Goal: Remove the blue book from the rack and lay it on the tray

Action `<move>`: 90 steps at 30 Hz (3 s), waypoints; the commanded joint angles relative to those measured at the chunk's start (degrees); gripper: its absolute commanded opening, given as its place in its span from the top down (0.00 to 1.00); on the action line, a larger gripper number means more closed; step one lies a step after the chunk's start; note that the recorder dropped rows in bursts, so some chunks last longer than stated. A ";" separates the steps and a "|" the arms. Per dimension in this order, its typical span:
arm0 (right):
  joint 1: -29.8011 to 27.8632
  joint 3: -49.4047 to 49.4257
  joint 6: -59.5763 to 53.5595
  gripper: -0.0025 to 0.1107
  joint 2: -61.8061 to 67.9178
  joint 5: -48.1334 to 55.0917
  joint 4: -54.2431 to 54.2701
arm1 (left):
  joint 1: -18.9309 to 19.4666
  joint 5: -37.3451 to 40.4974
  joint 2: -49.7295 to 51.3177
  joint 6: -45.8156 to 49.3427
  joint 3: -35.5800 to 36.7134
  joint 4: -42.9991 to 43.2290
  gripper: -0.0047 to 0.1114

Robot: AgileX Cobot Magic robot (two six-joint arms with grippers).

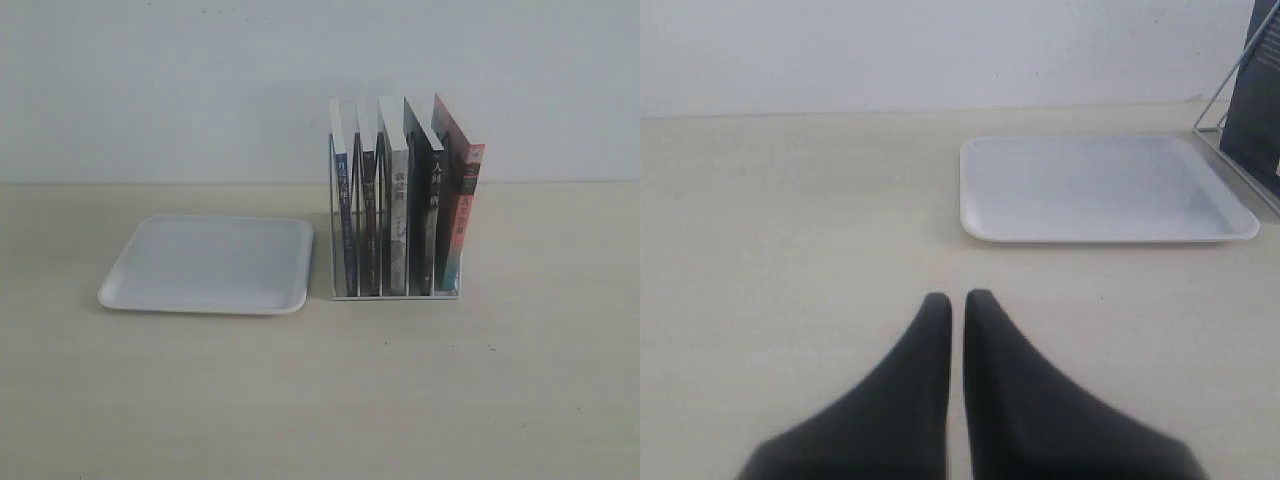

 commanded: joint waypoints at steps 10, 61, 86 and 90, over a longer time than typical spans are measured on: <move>-0.19 0.02 0.07 0.98 -0.31 -0.79 -0.20 | 0.19 -0.81 -0.27 0.18 0.18 0.05 0.92; -0.19 -6.70 -1.44 0.98 -0.31 -35.17 -0.50 | 0.19 -0.81 -0.27 0.18 0.18 0.05 0.92; -0.19 -27.06 3.67 0.98 16.88 -15.26 0.04 | 0.19 -0.81 -0.27 0.18 0.18 0.05 0.92; -0.19 -27.06 5.55 0.98 22.64 -15.84 2.38 | 0.19 -0.81 -0.27 0.18 0.18 0.05 0.92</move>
